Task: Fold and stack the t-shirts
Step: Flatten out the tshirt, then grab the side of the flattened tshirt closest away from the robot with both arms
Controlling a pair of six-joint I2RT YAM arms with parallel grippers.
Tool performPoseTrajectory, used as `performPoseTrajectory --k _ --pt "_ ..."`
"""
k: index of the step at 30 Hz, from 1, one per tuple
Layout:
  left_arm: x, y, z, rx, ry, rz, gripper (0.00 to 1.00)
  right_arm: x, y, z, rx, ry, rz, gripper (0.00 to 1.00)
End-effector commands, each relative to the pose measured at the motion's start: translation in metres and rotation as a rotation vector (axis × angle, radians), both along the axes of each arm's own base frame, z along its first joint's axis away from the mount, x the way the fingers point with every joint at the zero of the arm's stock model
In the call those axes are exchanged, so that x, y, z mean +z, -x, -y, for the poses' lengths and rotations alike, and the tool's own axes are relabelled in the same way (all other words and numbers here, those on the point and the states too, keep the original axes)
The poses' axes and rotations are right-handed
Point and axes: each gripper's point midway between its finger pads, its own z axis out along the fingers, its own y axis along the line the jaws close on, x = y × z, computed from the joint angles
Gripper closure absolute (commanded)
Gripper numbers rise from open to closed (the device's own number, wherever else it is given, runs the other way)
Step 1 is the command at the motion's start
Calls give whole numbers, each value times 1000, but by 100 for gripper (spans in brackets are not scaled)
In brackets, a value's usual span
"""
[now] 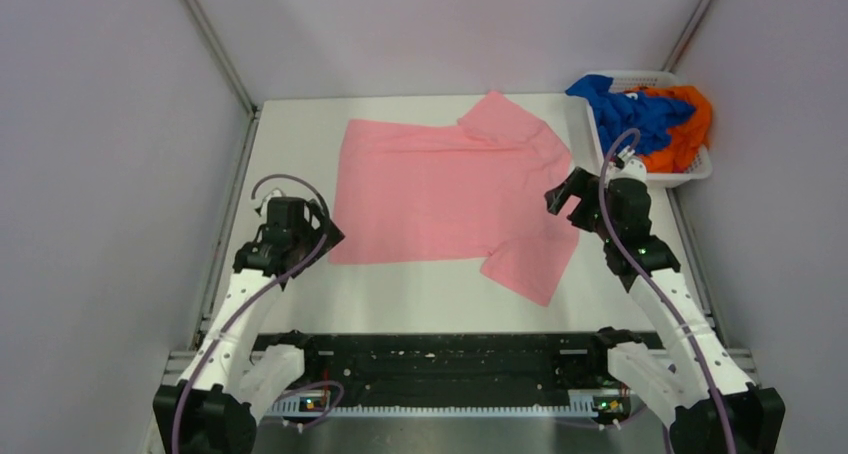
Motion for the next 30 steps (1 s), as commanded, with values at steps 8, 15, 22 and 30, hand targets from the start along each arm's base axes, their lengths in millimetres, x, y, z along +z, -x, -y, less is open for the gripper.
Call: performPoseTrajectory --k 8,15,22,30 --pt "-32 30 -13 145 21 -18 4 -25 15 0 12 2 -43 1" --pt "-53 0 -14 221 39 -29 14 -46 21 -1 22 10 -105 1" --pt "-77 -26 -3 208 73 -94 29 -69 34 1 24 25 -189 1" --pt "-100 -26 3 179 68 -219 50 -79 38 5 4 40 -230 1"
